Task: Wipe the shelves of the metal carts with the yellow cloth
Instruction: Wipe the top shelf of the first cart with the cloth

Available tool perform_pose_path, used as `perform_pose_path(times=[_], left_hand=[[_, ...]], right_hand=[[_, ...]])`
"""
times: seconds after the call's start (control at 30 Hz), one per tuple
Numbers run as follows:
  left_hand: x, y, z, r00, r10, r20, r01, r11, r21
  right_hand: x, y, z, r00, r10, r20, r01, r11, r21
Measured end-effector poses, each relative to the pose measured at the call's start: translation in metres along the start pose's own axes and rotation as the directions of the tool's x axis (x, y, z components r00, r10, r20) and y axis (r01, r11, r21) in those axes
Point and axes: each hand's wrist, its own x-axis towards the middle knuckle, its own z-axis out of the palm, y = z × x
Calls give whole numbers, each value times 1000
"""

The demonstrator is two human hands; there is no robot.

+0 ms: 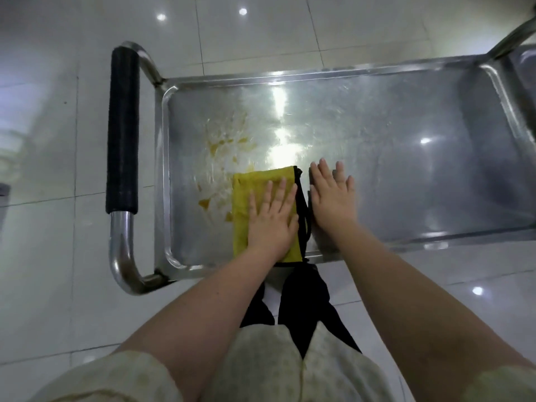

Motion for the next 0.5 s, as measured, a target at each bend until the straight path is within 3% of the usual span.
perform_pose_path(times=[0.13,0.37,0.43,0.5], left_hand=[[1,-14,1,997,-74,-6,75,995,74],[7,-69,-21,903,-429,-30,429,903,-2],[13,-55,-21,899,-437,-1,437,898,42],[24,-23,-17,938,-347,23,345,936,78]], right_hand=[[24,21,-4,992,-117,40,120,989,-87],[44,67,-15,964,-247,95,259,956,-139],[43,68,-13,967,-238,87,249,956,-153],[41,68,-12,967,-240,83,251,955,-160]])
